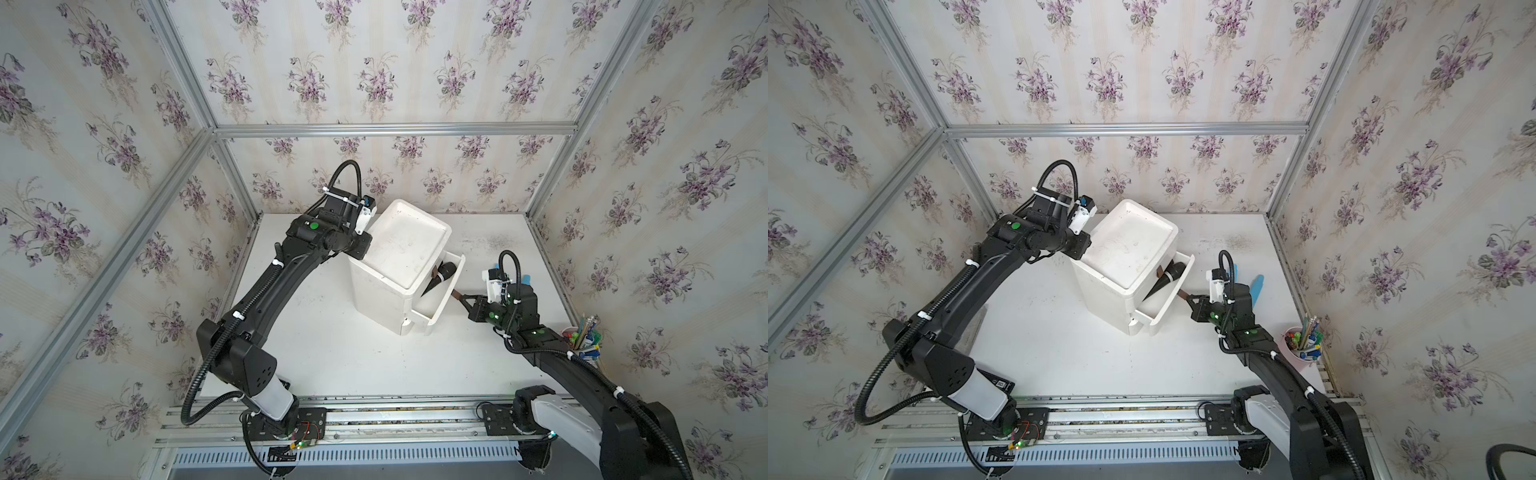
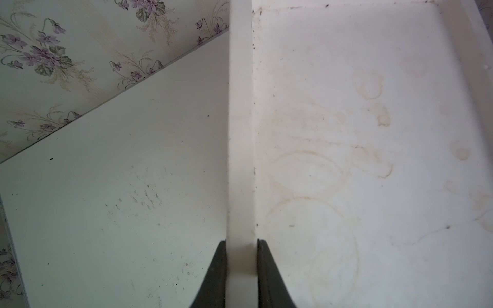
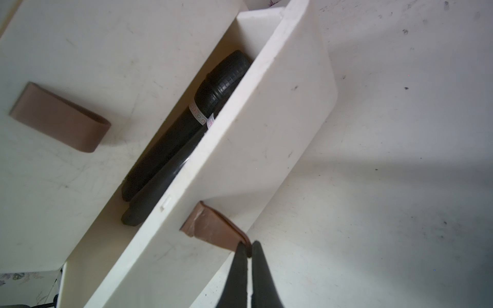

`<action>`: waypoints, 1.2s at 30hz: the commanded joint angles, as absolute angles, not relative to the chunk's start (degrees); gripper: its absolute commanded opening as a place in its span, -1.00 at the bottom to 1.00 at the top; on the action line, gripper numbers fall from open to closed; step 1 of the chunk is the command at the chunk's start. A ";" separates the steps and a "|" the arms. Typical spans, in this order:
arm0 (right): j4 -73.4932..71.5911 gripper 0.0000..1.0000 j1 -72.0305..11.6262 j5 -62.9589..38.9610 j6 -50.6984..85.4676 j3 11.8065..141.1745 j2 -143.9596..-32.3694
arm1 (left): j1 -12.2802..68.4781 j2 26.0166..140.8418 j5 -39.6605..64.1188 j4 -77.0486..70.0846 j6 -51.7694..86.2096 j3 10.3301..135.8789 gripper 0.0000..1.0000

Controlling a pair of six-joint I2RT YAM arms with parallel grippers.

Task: Take the microphone out of the drawer
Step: Open the drawer in the storage box.

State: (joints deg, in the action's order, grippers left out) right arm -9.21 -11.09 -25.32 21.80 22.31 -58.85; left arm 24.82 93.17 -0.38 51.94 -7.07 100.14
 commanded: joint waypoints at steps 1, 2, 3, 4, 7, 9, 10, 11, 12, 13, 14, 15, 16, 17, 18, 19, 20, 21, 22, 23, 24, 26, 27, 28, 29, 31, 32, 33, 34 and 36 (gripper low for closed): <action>-9.86 -1.00 -10.95 -25.22 22.68 22.49 -60.87 | 24.43 92.69 -12.97 57.41 -8.34 100.37 -0.72; -10.93 -1.00 -11.13 -25.77 23.16 22.47 -61.57 | 24.43 92.42 -13.88 57.40 -8.35 100.26 -0.72; -12.22 -1.00 -11.53 -26.24 23.61 22.50 -62.24 | 24.40 92.16 -14.57 57.35 -8.35 100.12 -0.72; -13.21 -1.00 -12.15 -26.37 24.02 22.71 -62.98 | 24.35 91.97 -15.33 57.38 -8.35 100.01 -0.72; -15.42 -1.00 -15.09 -26.10 24.75 24.05 -65.25 | 24.26 91.45 -16.87 57.36 -8.43 100.09 -0.73; -17.26 -1.00 -15.99 -27.14 25.39 24.63 -66.48 | 24.09 91.32 -16.96 57.40 -8.57 100.19 -0.73; -18.92 -1.00 -16.00 -27.83 26.00 24.42 -66.70 | 24.00 91.30 -16.90 57.38 -8.62 100.20 -0.73; -20.55 -1.00 -16.00 -27.94 26.71 24.01 -66.77 | 23.85 91.14 -16.88 57.35 -8.70 100.17 -0.73; -21.55 -0.96 -16.00 -28.39 26.89 24.04 -66.95 | 23.77 91.08 -16.94 57.36 -8.71 100.12 -0.73; -22.21 -0.86 -16.00 -29.29 26.58 24.60 -67.35 | 23.82 91.08 -16.89 57.35 -8.78 99.91 -0.72; -22.74 -0.70 -16.00 -30.32 26.42 25.09 -67.78 | 23.82 91.08 -16.73 57.38 -8.79 99.85 -0.73; -22.76 -0.56 -16.00 -30.57 26.54 25.66 -68.17 | 23.81 91.07 -16.45 57.34 -8.79 99.83 -0.73; -22.14 -0.39 -16.01 -31.10 26.41 26.80 -68.88 | 23.81 91.00 -16.04 57.38 -8.78 99.84 -0.73; -21.36 -0.25 -16.00 -32.20 26.36 28.20 -69.77 | 23.77 91.01 -15.58 57.39 -8.79 99.81 -0.73; -20.79 -0.15 -16.00 -32.97 26.60 29.30 -70.44 | 23.82 91.07 -15.43 57.35 -8.76 99.84 -0.72; -20.57 -0.04 -16.04 -33.80 27.07 30.38 -70.90 | 23.82 91.06 -15.15 57.31 -8.79 99.76 -0.72; -20.44 0.09 -16.17 -34.01 27.48 31.18 -71.10 | 23.82 90.98 -14.88 57.34 -8.83 99.71 -0.72; -20.09 0.18 -16.38 -33.57 27.53 31.83 -71.04 | 23.82 90.97 -14.84 57.38 -8.71 99.59 -0.72; -19.38 0.23 -16.76 -32.78 27.29 32.65 -71.02 | 23.77 90.97 -14.77 57.28 -8.74 99.50 -0.71; -18.29 0.29 -17.10 -31.72 27.01 33.54 -71.08 | 23.82 90.95 -14.49 57.18 -8.67 99.30 -0.71; -17.21 0.30 -17.37 -30.94 26.54 34.49 -71.35 | 23.82 90.89 -14.33 57.20 -8.74 99.18 -0.71; -13.44 0.33 -18.35 -28.60 25.23 37.09 -72.64 | 23.77 90.79 -14.02 57.01 -8.70 98.94 -0.70; -11.10 0.34 -19.01 -27.06 24.42 38.64 -73.36 | 23.82 90.71 -13.98 56.95 -8.70 98.93 -0.70; -8.25 0.37 -20.11 -24.82 23.39 40.36 -74.31 | 23.80 90.68 -13.97 56.96 -8.77 98.88 -0.70; -5.44 0.38 -21.12 -22.50 22.53 41.98 -75.18 | 23.82 90.61 -13.97 56.87 -8.79 98.83 -0.69; 0.43 0.44 -23.50 -17.20 21.22 45.71 -77.21 | 23.82 90.28 -13.97 56.79 -8.88 98.67 -0.69; 2.92 0.47 -24.40 -14.36 20.93 47.04 -77.95 | 23.82 90.19 -14.05 56.71 -8.89 98.54 -0.69; 4.45 0.51 -24.94 -12.63 20.73 47.78 -78.33 | 23.77 90.20 -14.06 56.77 -8.95 98.45 -0.70; 6.82 0.72 -25.70 -9.48 20.57 48.94 -78.72 | 23.82 90.25 -13.91 56.66 -8.96 98.44 -0.69; 11.36 0.99 -27.16 -4.26 19.96 51.17 -79.39 | 23.80 90.18 -13.56 56.59 -8.87 98.35 -0.69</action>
